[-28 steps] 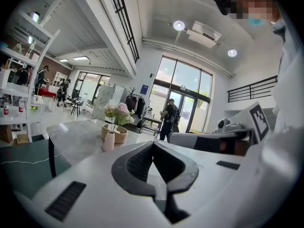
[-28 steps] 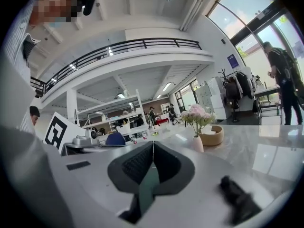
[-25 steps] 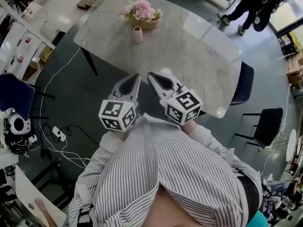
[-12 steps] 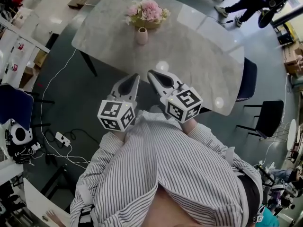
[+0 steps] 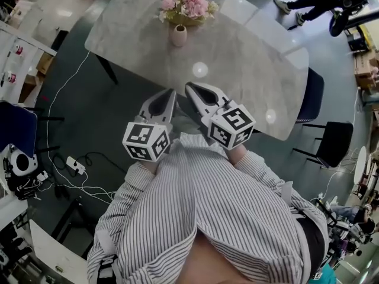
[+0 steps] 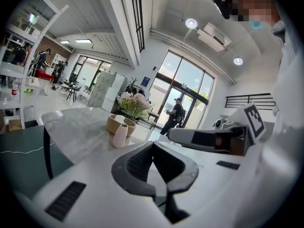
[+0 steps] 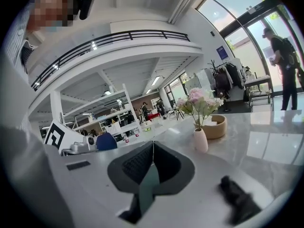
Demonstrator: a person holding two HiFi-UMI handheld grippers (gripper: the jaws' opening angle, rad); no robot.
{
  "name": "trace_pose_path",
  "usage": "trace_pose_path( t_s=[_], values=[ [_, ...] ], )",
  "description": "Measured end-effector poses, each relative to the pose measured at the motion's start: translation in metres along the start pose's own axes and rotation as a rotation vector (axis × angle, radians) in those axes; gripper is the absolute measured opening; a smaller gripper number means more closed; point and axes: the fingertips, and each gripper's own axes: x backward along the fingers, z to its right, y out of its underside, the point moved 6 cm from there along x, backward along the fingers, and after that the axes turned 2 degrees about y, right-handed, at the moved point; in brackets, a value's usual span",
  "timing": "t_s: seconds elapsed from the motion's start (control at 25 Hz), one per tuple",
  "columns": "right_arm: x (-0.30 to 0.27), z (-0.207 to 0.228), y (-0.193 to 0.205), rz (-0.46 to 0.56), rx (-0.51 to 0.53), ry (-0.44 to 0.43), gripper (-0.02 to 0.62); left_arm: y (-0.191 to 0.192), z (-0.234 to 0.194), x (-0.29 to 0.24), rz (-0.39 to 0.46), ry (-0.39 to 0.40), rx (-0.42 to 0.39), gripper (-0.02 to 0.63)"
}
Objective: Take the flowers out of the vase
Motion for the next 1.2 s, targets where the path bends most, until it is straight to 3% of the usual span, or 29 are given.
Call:
trace_pose_path(
  t_s=[0.2, 0.8, 1.2],
  values=[
    [-0.025, 0.008, 0.0, -0.029, -0.02, -0.008, 0.016, -0.013, -0.023, -0.015, -0.005, -0.014, -0.001, 0.012],
    [-0.087, 0.085, -0.063, 0.021, -0.045, -0.012, 0.017, -0.077, -0.063, -0.095, -0.009, 0.012, -0.066, 0.012],
    [-0.096, 0.118, -0.067, -0.005, -0.077, -0.01, 0.017, -0.084, -0.065, -0.139, -0.048, 0.036, -0.052, 0.012]
  ],
)
